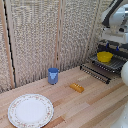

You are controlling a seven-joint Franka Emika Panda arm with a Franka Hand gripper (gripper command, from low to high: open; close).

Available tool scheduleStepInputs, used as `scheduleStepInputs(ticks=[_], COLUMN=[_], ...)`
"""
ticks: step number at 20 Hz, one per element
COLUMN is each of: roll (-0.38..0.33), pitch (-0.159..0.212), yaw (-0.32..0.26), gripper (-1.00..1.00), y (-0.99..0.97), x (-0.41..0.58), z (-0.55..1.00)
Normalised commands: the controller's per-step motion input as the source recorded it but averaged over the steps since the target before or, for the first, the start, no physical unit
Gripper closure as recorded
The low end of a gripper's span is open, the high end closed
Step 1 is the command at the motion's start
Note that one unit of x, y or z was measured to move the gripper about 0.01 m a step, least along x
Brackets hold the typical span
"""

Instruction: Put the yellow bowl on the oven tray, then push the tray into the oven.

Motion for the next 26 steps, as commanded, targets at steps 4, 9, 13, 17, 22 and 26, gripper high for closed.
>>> scheduleStepInputs(ticks=[4, 9, 13, 17, 22, 26], roll=[-0.113, -0.141, -0.169, -0.203, -0.249, -0.355], pitch=[0.114, 0.039, -0.012, -0.025, 0.039, 0.076], yaw=[0.186, 0.259, 0.292, 0.273, 0.252, 0.174], gripper=[-1.0, -1.0, -1.0, -1.0, -1.0, -1.0], y=[0.39, 0.1, -0.04, -0.08, -0.02, 0.04], x=[0.314, 0.265, 0.0, -0.117, -0.097, -0.043], z=[0.17, 0.07, 0.05, 0.06, 0.07, 0.0])
